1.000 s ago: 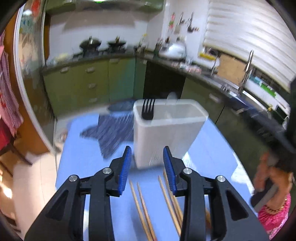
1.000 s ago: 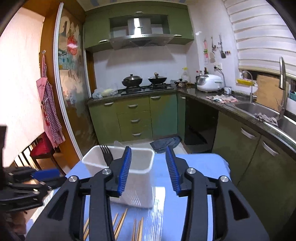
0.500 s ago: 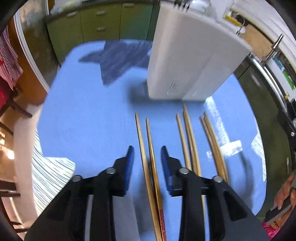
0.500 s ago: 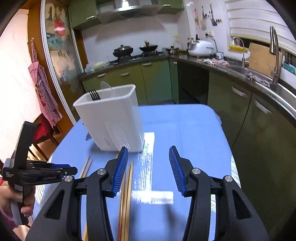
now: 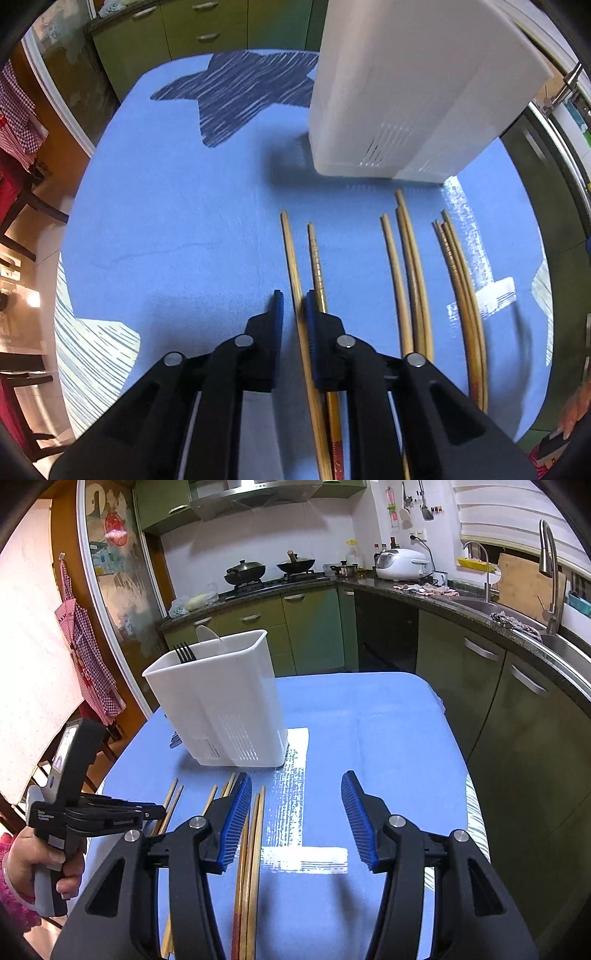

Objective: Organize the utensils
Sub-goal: 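Close the left tool on one wooden chopstick, then lift the chopstick with the left tool while the right grasps another chopstick, then insert the chopstick into the holder and open the left tool while the right carries its chopstick, then lower the chopstick into the holder and open the right tool, then move both tools back down toward the remaining chopsticks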

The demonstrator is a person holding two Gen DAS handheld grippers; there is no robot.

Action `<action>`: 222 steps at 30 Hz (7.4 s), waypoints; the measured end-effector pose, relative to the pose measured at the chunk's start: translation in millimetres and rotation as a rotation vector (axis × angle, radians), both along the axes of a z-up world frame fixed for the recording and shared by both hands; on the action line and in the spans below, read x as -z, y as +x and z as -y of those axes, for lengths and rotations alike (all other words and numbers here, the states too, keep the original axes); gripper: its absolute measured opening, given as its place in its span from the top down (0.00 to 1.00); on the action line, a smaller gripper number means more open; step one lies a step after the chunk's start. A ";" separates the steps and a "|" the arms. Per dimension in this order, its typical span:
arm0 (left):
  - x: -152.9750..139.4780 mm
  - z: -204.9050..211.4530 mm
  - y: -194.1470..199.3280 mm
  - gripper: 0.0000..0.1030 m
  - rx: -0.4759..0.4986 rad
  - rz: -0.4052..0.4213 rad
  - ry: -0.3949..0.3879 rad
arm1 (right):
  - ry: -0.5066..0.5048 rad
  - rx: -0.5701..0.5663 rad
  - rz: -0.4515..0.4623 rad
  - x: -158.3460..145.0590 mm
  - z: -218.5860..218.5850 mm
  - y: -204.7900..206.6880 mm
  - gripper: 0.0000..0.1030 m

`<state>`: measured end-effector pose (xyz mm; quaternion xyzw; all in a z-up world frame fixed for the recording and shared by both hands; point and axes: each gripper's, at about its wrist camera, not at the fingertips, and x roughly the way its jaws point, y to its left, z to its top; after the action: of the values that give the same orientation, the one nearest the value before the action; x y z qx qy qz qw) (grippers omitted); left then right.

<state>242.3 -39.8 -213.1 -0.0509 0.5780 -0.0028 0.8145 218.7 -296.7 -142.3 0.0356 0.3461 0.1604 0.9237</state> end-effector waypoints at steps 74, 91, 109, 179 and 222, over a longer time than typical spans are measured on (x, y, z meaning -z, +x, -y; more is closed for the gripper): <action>-128.9 3.9 -109.8 0.94 0.162 0.464 -0.033 | -0.045 -0.161 -0.090 -26.9 -45.4 -12.0 0.93; -140.9 -0.3 -125.3 0.95 0.186 0.521 -0.036 | -0.017 -0.184 -0.045 -46.8 -29.8 -46.4 0.93; -146.5 1.3 -128.1 0.94 0.189 0.546 -0.036 | -0.011 -0.198 -0.017 -53.9 -27.9 -51.8 0.93; -234.2 1.9 -8.5 0.64 0.138 0.719 0.029 | 0.074 -0.118 0.282 -194.5 -8.8 -11.8 0.93; -109.2 0.2 -60.4 0.54 0.097 0.330 -0.027 | -0.074 -0.039 -0.009 -28.1 -16.3 -10.1 0.73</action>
<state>181.8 -40.0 -103.9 -0.0328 0.4382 -0.0582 0.8964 208.6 -280.4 -114.3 -0.0046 0.3566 0.1653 0.9195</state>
